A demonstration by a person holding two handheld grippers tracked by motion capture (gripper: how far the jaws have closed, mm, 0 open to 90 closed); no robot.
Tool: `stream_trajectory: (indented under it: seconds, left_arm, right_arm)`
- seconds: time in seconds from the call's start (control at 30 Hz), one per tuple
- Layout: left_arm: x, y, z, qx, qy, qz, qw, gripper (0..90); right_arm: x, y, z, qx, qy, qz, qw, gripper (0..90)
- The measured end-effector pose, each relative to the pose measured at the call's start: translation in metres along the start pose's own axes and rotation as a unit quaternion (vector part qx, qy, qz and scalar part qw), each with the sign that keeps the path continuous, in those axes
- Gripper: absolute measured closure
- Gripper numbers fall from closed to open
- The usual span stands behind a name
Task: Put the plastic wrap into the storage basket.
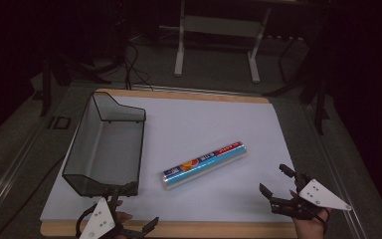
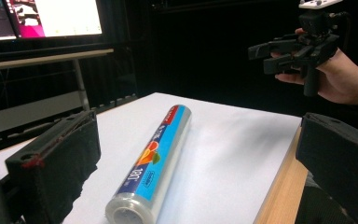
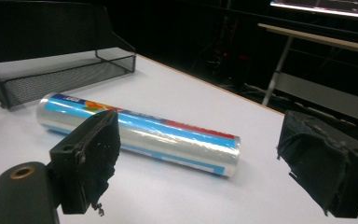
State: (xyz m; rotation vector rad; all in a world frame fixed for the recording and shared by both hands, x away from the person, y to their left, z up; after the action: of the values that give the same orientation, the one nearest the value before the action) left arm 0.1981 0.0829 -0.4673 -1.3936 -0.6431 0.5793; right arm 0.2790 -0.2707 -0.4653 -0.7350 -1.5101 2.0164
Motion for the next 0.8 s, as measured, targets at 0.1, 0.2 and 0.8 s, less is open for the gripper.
stream_trajectory:
  seconds: [0.1, 0.2, 0.8]
  left_arm:
    - [0.000, 0.000, 0.000, -0.001, -0.001, 0.001, 1.0000, 0.6]
    - [0.001, -0.001, 0.001, -0.002, -0.002, 0.001, 1.0000, 0.6]
    - [0.000, 0.000, 0.001, -0.002, -0.001, 0.003, 1.0000, 0.6]
  right_arm:
    - [0.001, 0.000, -0.001, 0.000, -0.002, 0.007, 1.0000, 12.8]
    - [0.003, -0.001, -0.002, 0.000, -0.014, 0.011, 0.9998, 12.8]
    - [0.004, 0.021, -0.034, 0.031, -0.070, -0.030, 0.9966, 10.4]
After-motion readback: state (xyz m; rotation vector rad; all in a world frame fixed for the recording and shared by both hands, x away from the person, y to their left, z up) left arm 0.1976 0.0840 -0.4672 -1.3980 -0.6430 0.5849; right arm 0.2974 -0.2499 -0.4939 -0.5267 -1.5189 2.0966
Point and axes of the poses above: each handheld gripper's, and its own axes: z roughly backward along the jaws, y roughly out of its underside, x roughly to its left, the point moved 9 cm from there along -z, roughly forward along the jaws, and after that the axes turned 6 degrees about -y, right-handed, at the moved point
